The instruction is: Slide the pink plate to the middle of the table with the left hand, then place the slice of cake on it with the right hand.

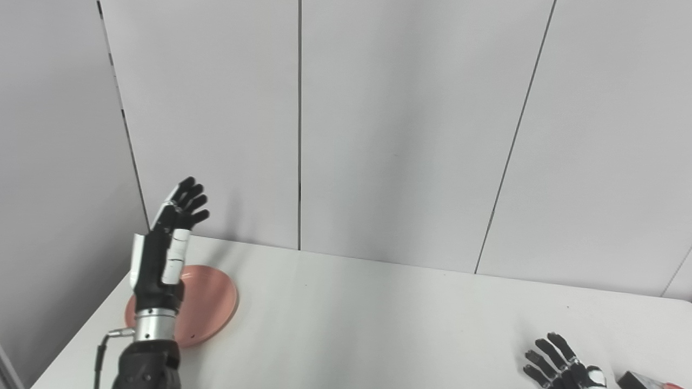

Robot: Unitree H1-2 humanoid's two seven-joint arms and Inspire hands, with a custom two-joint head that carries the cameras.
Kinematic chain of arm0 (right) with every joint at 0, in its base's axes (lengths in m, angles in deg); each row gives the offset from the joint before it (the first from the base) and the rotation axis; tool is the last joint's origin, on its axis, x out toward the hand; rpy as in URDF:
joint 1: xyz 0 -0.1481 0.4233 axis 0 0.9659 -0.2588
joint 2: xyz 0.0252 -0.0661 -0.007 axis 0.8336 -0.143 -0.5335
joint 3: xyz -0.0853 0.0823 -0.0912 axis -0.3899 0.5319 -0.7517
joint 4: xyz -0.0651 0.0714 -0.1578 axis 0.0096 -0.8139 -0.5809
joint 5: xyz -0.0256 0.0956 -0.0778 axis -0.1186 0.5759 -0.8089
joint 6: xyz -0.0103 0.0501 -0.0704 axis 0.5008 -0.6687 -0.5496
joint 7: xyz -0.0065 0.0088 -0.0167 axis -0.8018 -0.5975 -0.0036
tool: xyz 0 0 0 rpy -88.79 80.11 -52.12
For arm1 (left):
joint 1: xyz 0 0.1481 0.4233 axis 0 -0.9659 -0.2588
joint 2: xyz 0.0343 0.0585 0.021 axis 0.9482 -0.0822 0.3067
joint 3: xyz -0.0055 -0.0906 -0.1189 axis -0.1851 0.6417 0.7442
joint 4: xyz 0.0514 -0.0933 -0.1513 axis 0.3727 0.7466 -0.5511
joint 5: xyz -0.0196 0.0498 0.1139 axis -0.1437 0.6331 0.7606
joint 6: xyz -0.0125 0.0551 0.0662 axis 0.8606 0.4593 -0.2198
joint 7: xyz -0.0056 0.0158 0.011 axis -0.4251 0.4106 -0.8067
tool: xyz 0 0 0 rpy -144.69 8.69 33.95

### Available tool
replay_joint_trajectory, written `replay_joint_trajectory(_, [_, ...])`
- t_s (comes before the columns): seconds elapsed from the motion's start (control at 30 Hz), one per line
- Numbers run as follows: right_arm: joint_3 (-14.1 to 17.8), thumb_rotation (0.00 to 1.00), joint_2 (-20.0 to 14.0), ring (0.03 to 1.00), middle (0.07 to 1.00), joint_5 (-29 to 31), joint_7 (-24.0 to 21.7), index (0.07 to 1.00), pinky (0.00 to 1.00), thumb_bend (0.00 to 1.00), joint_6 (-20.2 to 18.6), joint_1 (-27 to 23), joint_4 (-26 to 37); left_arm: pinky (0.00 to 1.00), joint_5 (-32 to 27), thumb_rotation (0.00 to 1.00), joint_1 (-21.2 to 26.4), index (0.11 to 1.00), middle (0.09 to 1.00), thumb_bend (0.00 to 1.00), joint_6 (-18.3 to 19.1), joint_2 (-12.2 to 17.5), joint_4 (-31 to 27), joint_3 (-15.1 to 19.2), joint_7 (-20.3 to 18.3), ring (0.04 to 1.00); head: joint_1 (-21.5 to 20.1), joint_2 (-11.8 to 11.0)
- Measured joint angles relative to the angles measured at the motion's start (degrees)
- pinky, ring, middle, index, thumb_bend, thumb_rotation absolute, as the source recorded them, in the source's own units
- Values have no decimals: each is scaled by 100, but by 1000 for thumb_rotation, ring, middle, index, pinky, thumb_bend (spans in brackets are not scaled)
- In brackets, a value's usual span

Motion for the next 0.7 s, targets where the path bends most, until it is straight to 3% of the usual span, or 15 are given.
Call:
replay_joint_trajectory(0.2, [2, 942, -8, 792, 837, -11, 1, 848, 783, 953, 0, 64, 90, 780, -188, 856, 266, 817, 846, 857, -245, 493, 981, 211, -2, 846, 18, 44])
replay_joint_trajectory(0.3, [-2, 950, -8, 793, 838, -14, 4, 850, 792, 946, -1, 110, 146, 791, -254, 895, 345, 829, 864, 821, -395, 593, 1394, 230, -2, 863, 18, 70])
replay_joint_trajectory(0.53, [-65, 951, 17, 783, 827, -52, 25, 845, 782, 925, -5, 236, 321, 839, -248, 917, 711, 863, 892, 788, -794, 1025, 3224, 252, 3, 892, -17, 184])
replay_joint_trajectory(0.7, [-88, 946, 19, 787, 828, -50, 72, 854, 792, 919, -106, 322, 434, 875, -251, 958, 880, 895, 911, 772, -857, 1253, 4054, 314, 44, 899, -26, 220])
